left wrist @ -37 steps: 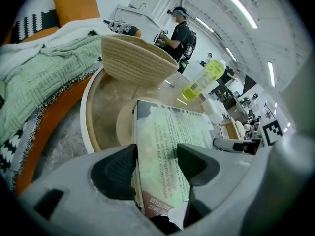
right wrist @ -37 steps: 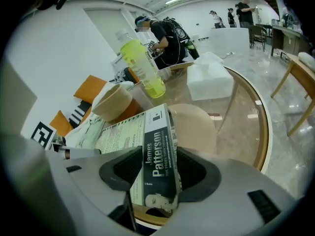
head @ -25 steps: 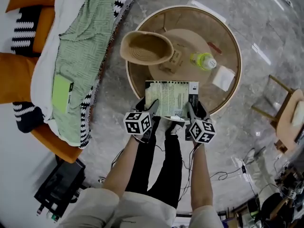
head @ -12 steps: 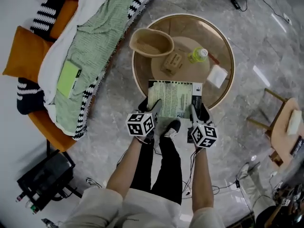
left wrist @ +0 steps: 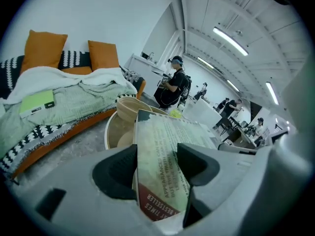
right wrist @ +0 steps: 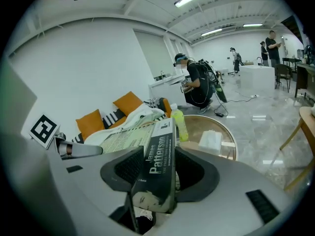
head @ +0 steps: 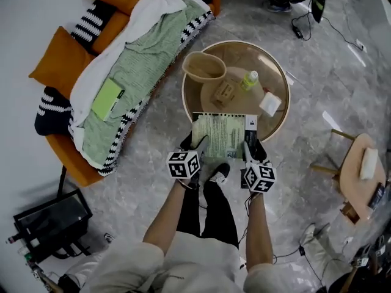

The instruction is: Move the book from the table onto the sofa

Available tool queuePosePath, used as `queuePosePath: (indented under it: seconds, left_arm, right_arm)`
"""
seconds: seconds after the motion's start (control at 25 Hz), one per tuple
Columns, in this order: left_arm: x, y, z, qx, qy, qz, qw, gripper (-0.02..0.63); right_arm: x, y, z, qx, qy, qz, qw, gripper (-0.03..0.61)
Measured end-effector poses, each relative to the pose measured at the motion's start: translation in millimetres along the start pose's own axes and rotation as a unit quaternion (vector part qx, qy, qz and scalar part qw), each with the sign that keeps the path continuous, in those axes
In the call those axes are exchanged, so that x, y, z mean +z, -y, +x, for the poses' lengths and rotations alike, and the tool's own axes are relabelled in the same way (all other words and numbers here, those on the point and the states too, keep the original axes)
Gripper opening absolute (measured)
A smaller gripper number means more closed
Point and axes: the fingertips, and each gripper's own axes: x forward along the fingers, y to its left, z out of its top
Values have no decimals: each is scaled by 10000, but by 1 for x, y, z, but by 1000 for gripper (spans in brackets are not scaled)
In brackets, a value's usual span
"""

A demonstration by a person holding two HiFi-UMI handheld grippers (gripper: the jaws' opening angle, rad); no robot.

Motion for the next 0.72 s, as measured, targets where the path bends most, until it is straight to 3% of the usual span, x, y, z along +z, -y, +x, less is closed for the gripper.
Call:
queuePosePath:
  seconds: [0.32,0.72]
  left_arm:
    - [33,-14,-73,271,494,-292,9980,263]
    - [81,-91,-171,914,1343,-917,9825,262]
  right_arm:
    - [46,-69,-14,591,116,-666,9960,196]
    - [84,-203,10,1347,-78,-1218,9833,196]
